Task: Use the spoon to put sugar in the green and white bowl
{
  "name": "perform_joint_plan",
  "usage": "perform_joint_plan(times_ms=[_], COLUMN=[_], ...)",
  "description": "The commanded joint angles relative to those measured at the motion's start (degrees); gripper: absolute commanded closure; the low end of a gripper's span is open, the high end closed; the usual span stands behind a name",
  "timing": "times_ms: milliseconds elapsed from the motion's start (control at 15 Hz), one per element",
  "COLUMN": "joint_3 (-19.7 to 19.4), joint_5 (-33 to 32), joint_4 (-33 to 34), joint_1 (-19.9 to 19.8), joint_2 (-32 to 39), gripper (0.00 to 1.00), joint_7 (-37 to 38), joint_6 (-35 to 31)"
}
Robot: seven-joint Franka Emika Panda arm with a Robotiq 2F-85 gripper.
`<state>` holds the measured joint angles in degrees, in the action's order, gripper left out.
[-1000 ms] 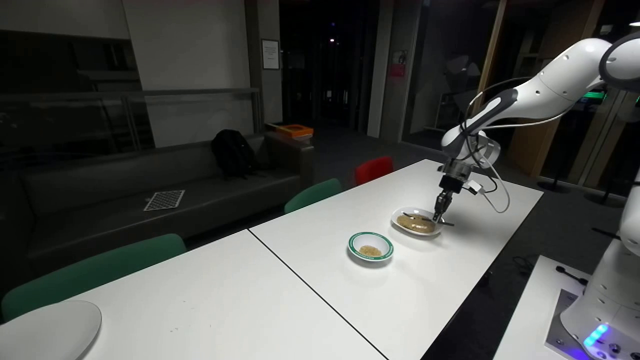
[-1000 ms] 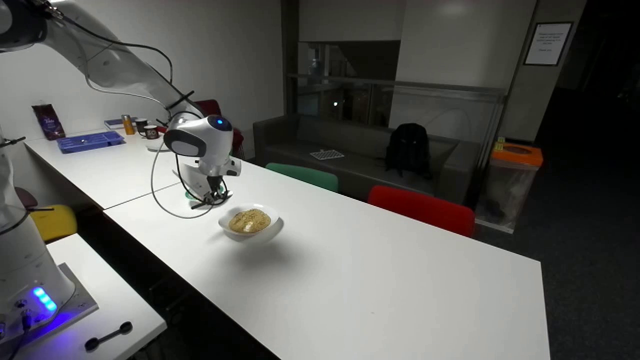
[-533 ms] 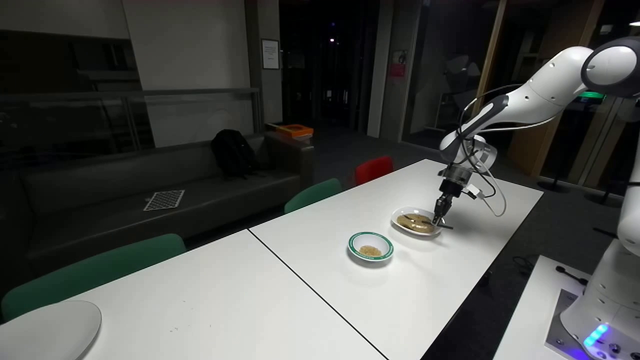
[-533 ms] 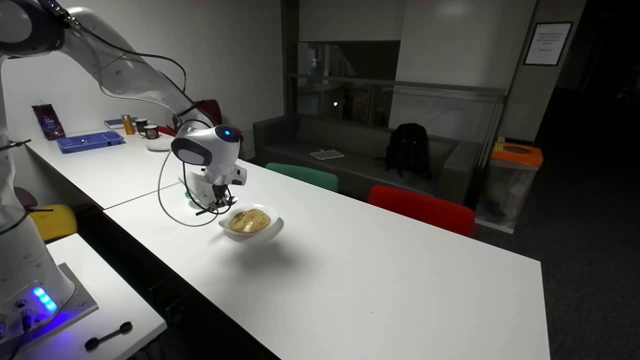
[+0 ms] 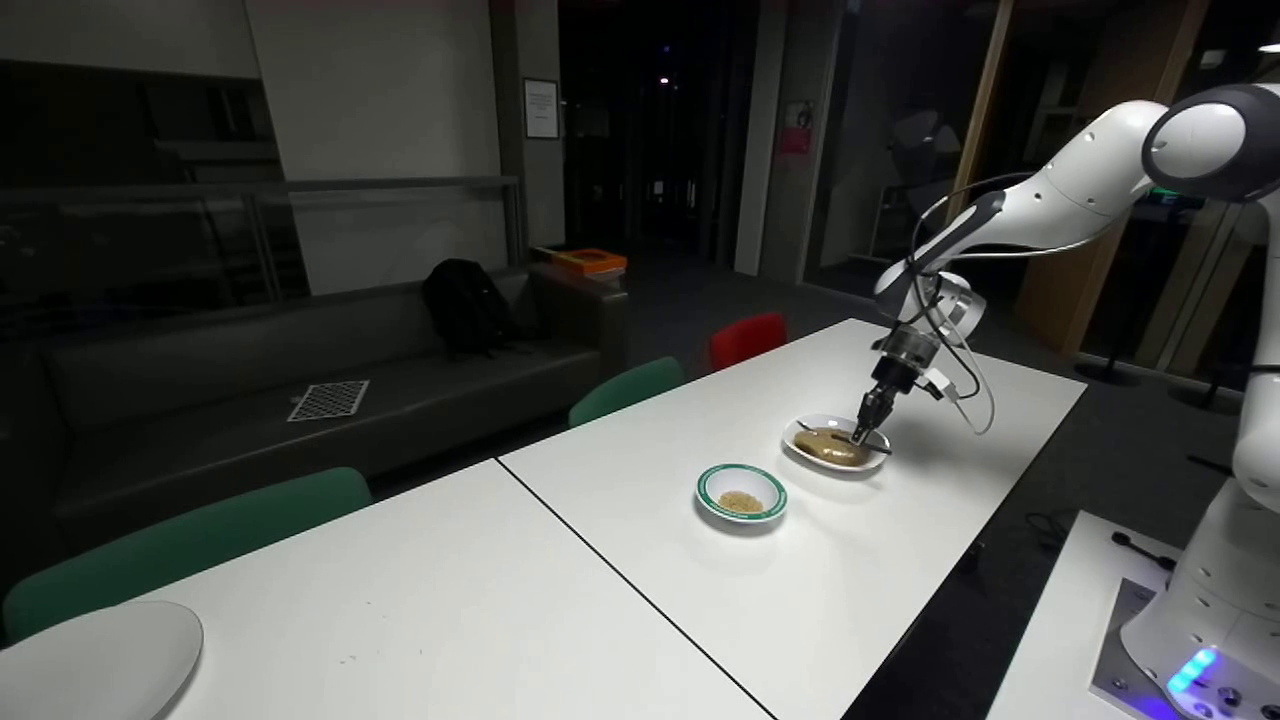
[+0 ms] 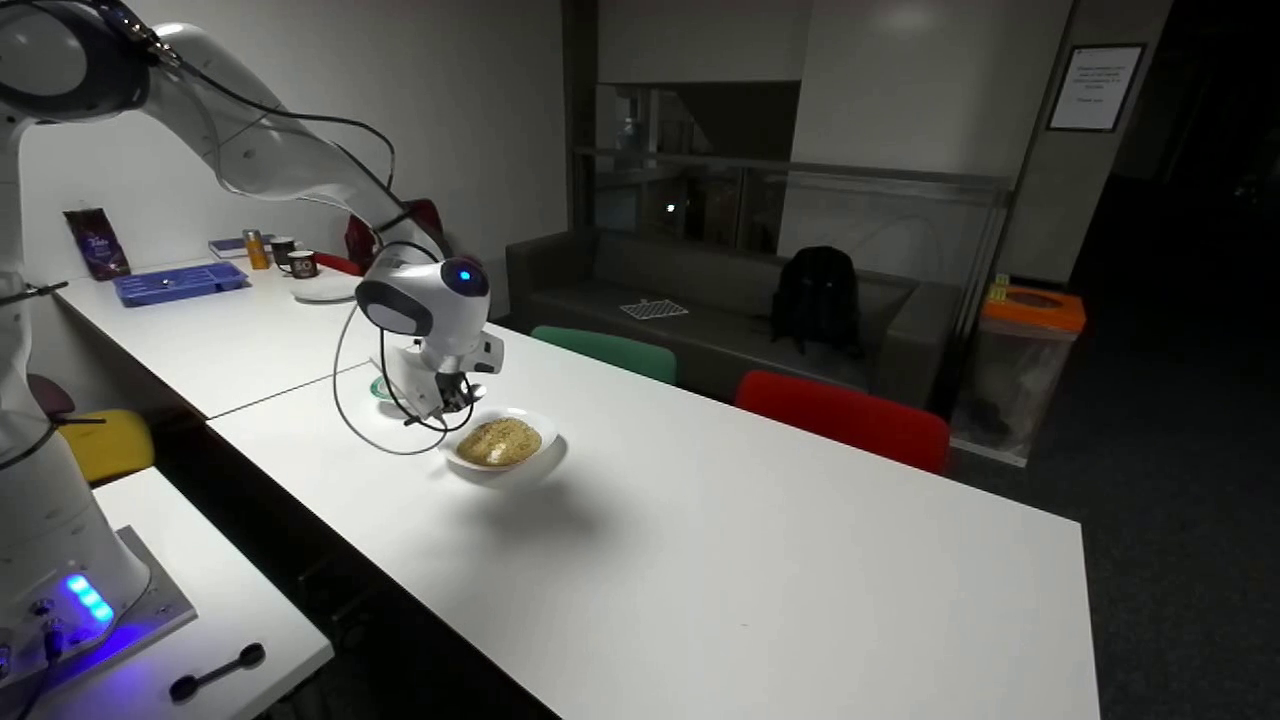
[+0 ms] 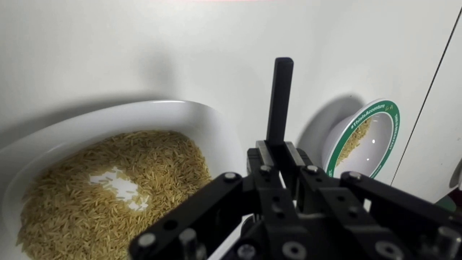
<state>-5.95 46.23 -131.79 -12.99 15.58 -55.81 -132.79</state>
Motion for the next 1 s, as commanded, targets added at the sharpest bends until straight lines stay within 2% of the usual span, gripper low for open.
perform_joint_plan(times_ms=[0, 667, 733, 933], joint_3=[0.5, 0.4, 0.2, 0.2], joint_5=[2.4, 1.2, 0.6, 0.6], joint_4=[2.3, 3.2, 2.9, 3.1], joint_1=[-1.9, -2.2, -1.5, -1.4], joint_2=[1.9, 2.3, 3.3, 3.3], gripper=[0.97, 0.97, 0.88, 0.88], joint_7=[-3.0, -4.1, -2.1, -2.2], joint_6=[3.1, 5.9, 4.2, 4.3])
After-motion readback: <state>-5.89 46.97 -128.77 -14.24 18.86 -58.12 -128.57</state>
